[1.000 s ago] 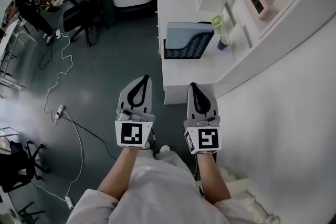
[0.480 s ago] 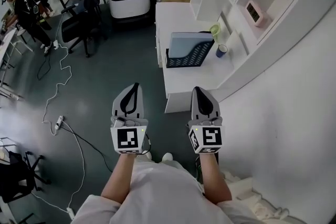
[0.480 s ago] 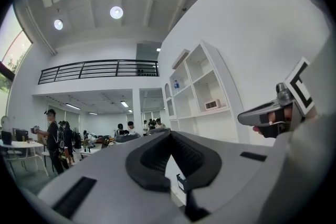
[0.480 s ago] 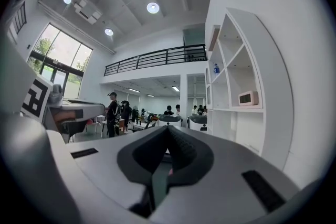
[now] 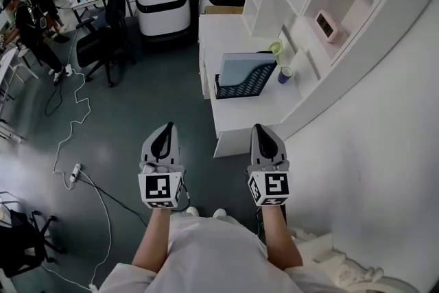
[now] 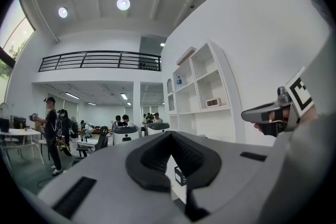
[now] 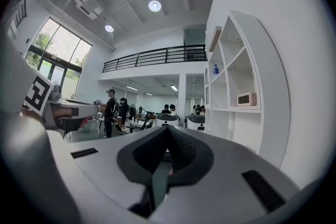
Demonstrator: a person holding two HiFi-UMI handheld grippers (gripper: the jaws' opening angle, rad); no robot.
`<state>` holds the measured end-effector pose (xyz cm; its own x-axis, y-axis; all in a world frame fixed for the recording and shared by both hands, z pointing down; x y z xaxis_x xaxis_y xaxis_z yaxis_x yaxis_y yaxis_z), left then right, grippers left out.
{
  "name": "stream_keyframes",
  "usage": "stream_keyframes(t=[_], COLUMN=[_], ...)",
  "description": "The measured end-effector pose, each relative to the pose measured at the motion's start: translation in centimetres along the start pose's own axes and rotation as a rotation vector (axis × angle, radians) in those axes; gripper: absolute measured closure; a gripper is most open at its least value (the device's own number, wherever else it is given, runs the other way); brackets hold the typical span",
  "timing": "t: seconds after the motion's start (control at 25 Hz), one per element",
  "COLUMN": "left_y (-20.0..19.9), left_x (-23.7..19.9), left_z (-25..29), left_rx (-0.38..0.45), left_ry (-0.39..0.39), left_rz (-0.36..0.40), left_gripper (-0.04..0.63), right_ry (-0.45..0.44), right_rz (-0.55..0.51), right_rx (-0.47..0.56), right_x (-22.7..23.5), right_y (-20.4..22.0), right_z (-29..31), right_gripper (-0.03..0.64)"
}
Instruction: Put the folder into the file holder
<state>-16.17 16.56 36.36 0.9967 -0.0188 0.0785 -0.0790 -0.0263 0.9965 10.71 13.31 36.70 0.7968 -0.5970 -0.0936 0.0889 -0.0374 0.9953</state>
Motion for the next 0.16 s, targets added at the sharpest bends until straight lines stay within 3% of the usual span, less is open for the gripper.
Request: stream_keyframes(t=[0.16], left_y=[0.1], left_x=[0.29], left_z=[-0.3], left_rx=[-0.009], left_ry=[0.0], left_rz=[-0.02], left_gripper=[0.607], right_ry=[-0.008], right_rz=[-0.005], right_rx=[-0.002], right_x=[-0.74], right_y=[-0.11], right_z=[0.25], right_gripper=[0.627])
Point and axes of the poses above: the fingertips, and each gripper's own axes: z forward along the fingers, x to its right, y out of its underside, the point moved 9 cm from there along -z, backward along the fingers, and after that the axes turned 11 degrees about -y, right-handed, at the moved point
